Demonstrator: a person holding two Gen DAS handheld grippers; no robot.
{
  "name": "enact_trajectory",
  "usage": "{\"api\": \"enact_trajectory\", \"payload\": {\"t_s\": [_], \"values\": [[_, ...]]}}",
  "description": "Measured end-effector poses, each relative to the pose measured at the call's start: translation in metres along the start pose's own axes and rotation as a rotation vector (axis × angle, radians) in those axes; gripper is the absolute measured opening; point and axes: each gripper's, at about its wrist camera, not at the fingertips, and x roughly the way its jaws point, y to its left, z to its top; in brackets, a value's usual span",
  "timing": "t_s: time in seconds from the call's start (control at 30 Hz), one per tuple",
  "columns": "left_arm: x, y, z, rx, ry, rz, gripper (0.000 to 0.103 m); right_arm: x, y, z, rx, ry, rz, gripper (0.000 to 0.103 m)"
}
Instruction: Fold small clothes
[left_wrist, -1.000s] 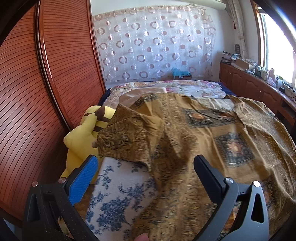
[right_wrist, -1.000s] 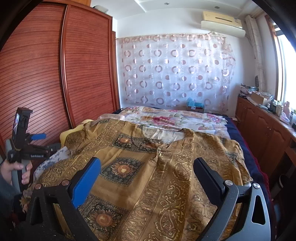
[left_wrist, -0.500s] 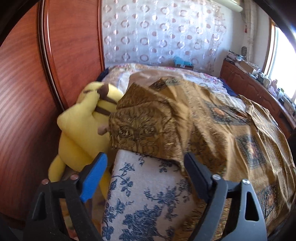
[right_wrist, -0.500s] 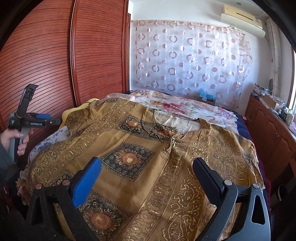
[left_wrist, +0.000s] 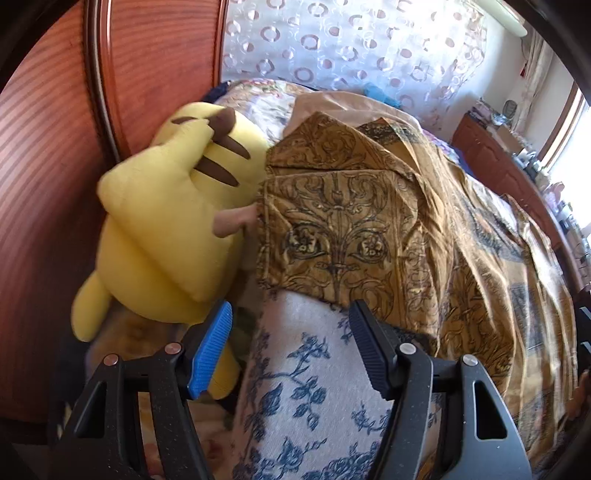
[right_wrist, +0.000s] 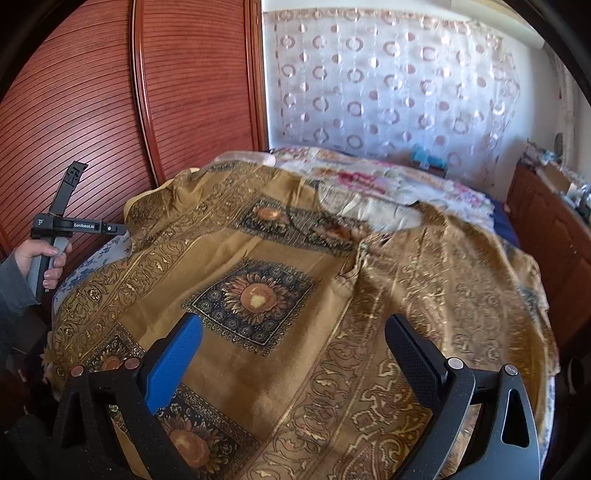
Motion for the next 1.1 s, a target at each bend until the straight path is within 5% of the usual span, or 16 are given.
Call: {"api": "enact_trajectory", "payload": {"t_s": [0.3, 0.43, 0.6, 0.8, 1.1], "values": [[0.023, 0.013, 0.017, -0.084, 0.035, -0.07, 0.06, 0.011, 0.007, 0.011, 0.0, 0.019, 0.046, 0.099], [0.021, 0.007, 0.018, -0.074, 0.019, -0.085, 0.039, 0.014, 0.009, 0.007, -0.007, 0.014, 0.057, 0.099], [0.009, -0.005, 0.019, -0.001, -0.022, -0.011, 0.015, 0.016, 0.005, 0.002, 0.003, 0.01, 0.063, 0.099], [-0.036, -0.027, 0.028, 0.061, -0.149, -0.004, 0.013, 0.01, 0.003, -0.002, 0.011, -0.001, 0.06, 0.099], [-0.054, -0.121, 0.053, 0.241, -0.178, -0.134, 0.012, -0.002, -0.02, -0.004, 0.057, -0.017, 0.035, 0.099]]}}
